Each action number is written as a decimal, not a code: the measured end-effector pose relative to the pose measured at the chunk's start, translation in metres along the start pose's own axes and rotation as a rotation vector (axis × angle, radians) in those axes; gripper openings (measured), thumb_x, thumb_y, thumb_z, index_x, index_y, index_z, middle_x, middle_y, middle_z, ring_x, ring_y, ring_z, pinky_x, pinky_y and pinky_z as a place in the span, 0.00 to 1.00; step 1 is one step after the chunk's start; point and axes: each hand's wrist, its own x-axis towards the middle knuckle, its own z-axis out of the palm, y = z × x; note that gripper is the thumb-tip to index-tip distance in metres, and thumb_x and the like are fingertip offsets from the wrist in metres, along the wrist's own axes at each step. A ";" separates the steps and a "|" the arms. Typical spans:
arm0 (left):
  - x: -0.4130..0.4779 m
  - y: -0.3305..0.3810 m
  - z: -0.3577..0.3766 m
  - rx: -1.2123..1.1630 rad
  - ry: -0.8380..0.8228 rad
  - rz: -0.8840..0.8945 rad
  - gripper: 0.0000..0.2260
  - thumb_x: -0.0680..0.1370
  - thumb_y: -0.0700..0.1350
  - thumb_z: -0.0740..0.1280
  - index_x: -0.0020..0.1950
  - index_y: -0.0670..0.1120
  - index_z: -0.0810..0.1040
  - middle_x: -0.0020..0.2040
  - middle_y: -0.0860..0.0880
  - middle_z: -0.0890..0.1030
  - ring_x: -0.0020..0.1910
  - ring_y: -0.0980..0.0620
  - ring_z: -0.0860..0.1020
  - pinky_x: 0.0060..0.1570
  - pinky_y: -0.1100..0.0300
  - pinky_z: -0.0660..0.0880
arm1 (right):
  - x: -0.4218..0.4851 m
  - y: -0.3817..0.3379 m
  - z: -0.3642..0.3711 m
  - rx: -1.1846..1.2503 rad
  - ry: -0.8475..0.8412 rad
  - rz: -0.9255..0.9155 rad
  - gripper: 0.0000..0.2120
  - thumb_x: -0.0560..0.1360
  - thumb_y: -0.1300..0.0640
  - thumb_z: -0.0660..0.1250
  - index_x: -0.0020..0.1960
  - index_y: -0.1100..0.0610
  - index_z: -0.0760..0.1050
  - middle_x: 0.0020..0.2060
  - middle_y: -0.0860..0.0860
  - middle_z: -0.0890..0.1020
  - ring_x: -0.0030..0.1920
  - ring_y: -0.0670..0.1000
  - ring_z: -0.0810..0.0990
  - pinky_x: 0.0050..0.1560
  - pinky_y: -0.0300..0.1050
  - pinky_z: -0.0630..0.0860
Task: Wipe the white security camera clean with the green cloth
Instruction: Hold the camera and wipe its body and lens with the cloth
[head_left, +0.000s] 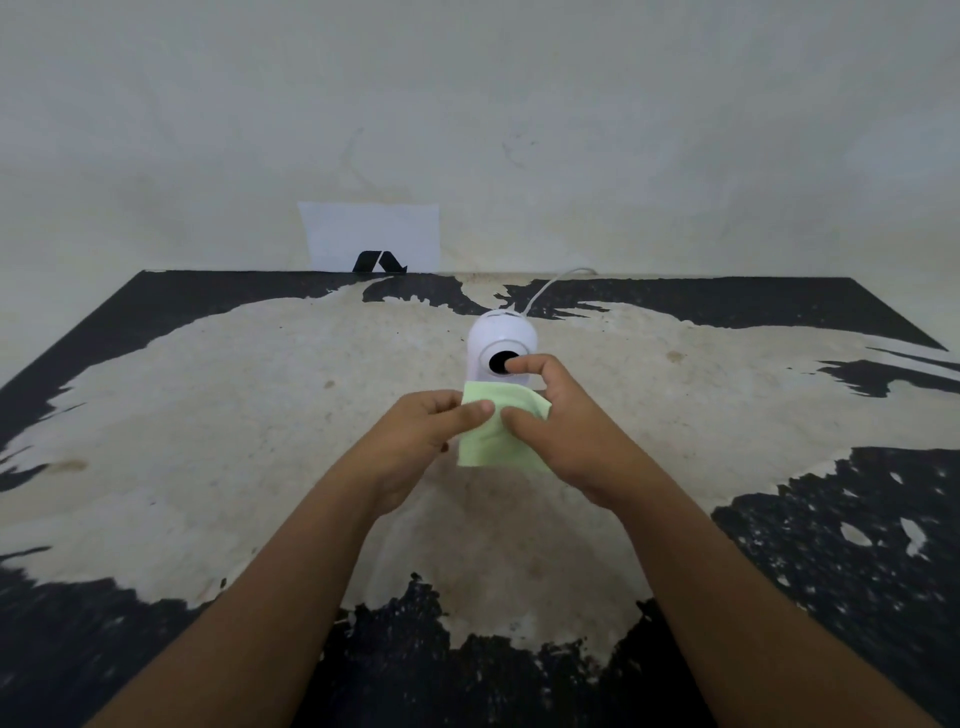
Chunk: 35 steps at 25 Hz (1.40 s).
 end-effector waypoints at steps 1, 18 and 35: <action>0.003 -0.004 -0.002 -0.042 0.016 -0.021 0.14 0.74 0.46 0.69 0.52 0.37 0.80 0.49 0.41 0.84 0.48 0.47 0.81 0.54 0.52 0.76 | 0.002 0.000 0.000 0.002 -0.022 0.004 0.18 0.75 0.56 0.64 0.63 0.45 0.67 0.48 0.51 0.79 0.45 0.50 0.79 0.43 0.46 0.77; 0.042 0.003 0.022 -0.024 0.412 0.000 0.08 0.78 0.42 0.56 0.56 0.46 0.71 0.49 0.48 0.77 0.45 0.52 0.76 0.43 0.55 0.75 | 0.059 0.020 -0.002 0.255 0.265 0.029 0.14 0.78 0.46 0.59 0.60 0.47 0.73 0.57 0.48 0.79 0.57 0.48 0.78 0.62 0.56 0.75; 0.045 0.006 0.032 -0.119 0.367 0.087 0.13 0.78 0.40 0.55 0.50 0.48 0.80 0.48 0.45 0.83 0.49 0.46 0.79 0.49 0.51 0.76 | 0.063 0.024 0.006 0.283 0.278 0.045 0.15 0.78 0.46 0.58 0.63 0.48 0.67 0.59 0.52 0.77 0.56 0.51 0.77 0.60 0.56 0.76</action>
